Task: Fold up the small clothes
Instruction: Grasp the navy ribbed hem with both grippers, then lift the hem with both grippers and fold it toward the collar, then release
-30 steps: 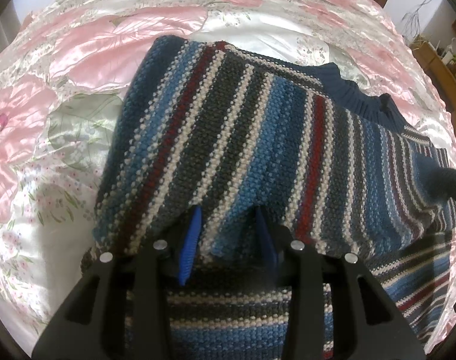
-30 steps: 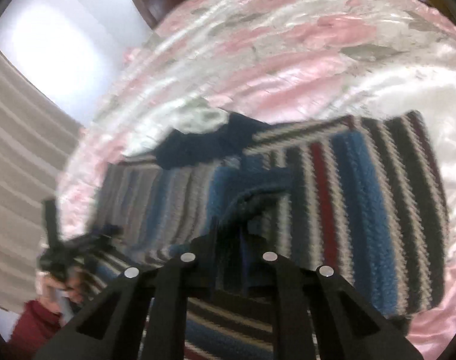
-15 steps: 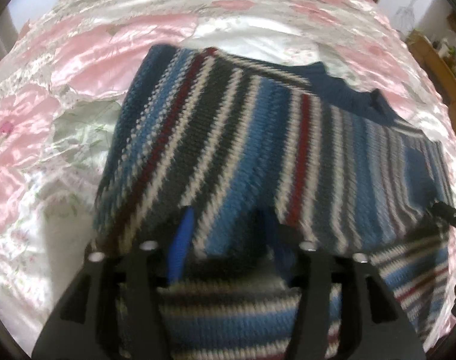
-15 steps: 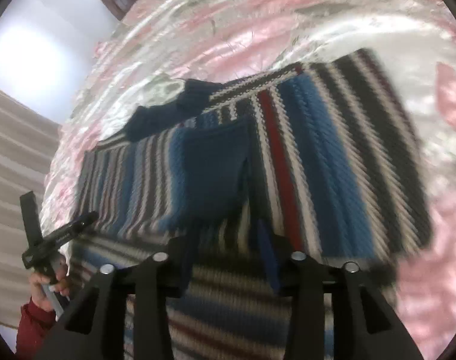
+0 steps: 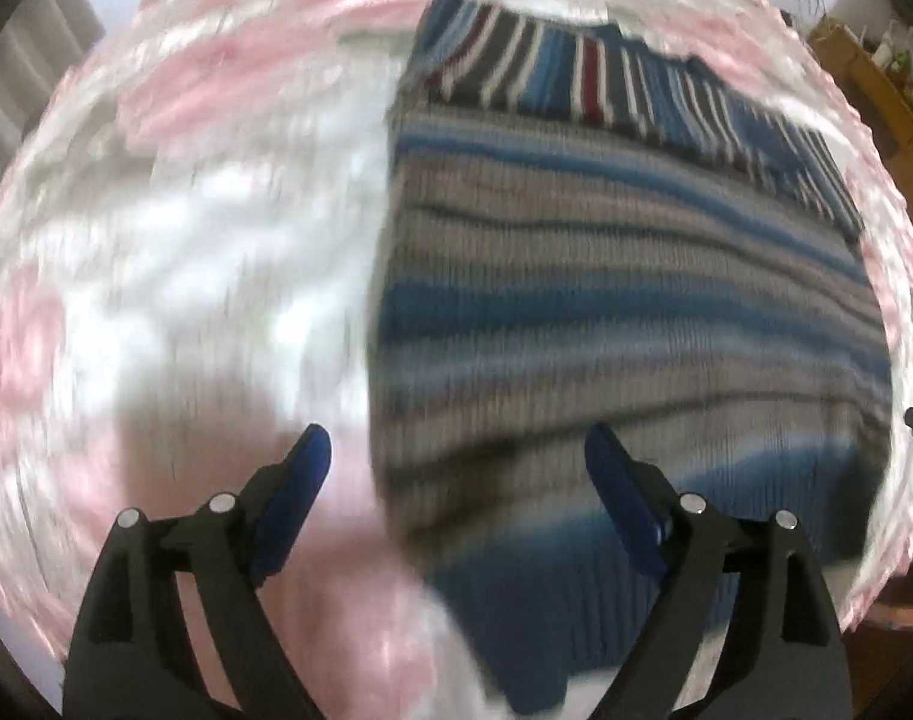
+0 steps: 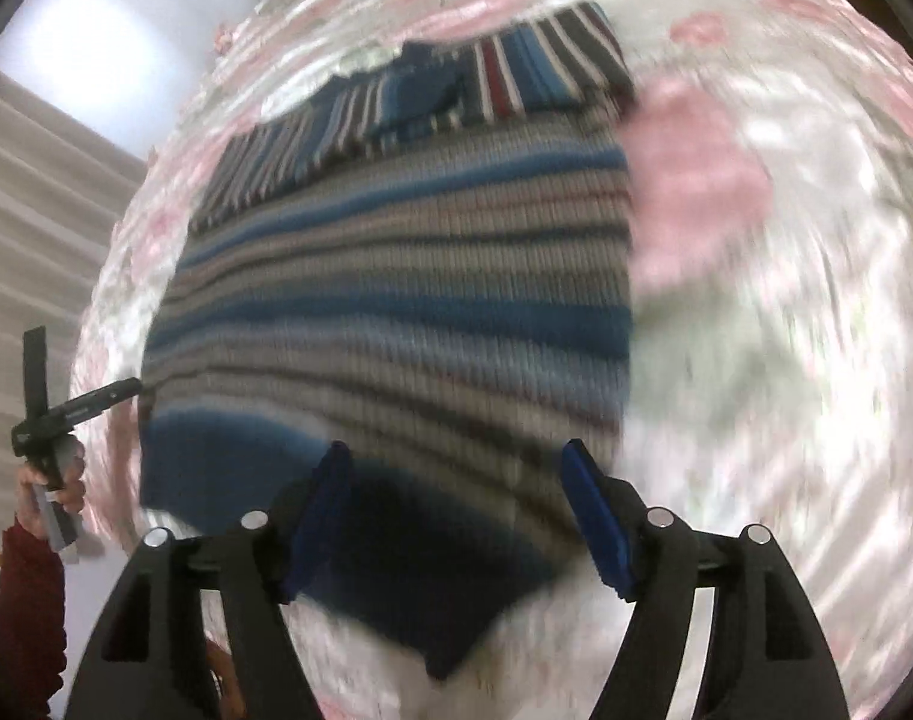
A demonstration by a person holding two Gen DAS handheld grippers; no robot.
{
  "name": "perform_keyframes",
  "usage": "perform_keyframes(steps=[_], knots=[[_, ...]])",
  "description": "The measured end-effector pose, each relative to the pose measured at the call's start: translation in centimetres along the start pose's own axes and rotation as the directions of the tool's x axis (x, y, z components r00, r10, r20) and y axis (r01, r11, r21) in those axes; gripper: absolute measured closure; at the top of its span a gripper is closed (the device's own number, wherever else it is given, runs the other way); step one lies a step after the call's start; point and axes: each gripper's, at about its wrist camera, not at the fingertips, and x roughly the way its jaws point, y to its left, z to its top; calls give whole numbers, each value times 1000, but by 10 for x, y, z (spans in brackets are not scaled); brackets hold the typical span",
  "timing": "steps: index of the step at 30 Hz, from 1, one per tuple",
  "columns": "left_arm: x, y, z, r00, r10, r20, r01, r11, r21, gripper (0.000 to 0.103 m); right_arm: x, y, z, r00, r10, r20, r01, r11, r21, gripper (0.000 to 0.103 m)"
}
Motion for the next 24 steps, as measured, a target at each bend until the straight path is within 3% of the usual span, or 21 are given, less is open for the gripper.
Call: perform_keyframes(steps=[6,9,13,16,19,21,22,23,24], knots=[[12,2,-55,992,-95,-83,91,994,-56,17,13,-9,-49,998,25,-55,-21,997,72,29],[15,-6,-70,983,-156,-101,149,986,-76,17,22,-11,-58,996,60,-70,-52,993,102,29],[23,-20,-73,981,-158,-110,149,985,-88,23,29,-12,-63,991,110,-69,-100,985,141,33],[22,-25,-74,984,-145,-104,136,986,-95,36,33,-9,-62,988,142,-64,-131,980,149,39],[17,-25,-74,983,-154,-99,144,984,-101,58,35,-5,-62,988,140,-65,-131,983,125,50],[17,-21,-76,981,-163,-104,151,982,-115,65,34,-8,-62,988,137,-66,-127,983,131,65],[17,-19,-77,981,-165,-105,152,981,-122,72,34,-10,-63,988,138,-64,-128,982,136,68],[17,-18,-77,982,-155,-105,142,982,-124,83,33,-13,-64,988,143,-61,-133,981,144,78],[18,-20,-75,982,-158,-103,145,981,-126,87,32,-14,-64,987,152,-61,-142,979,148,87]])
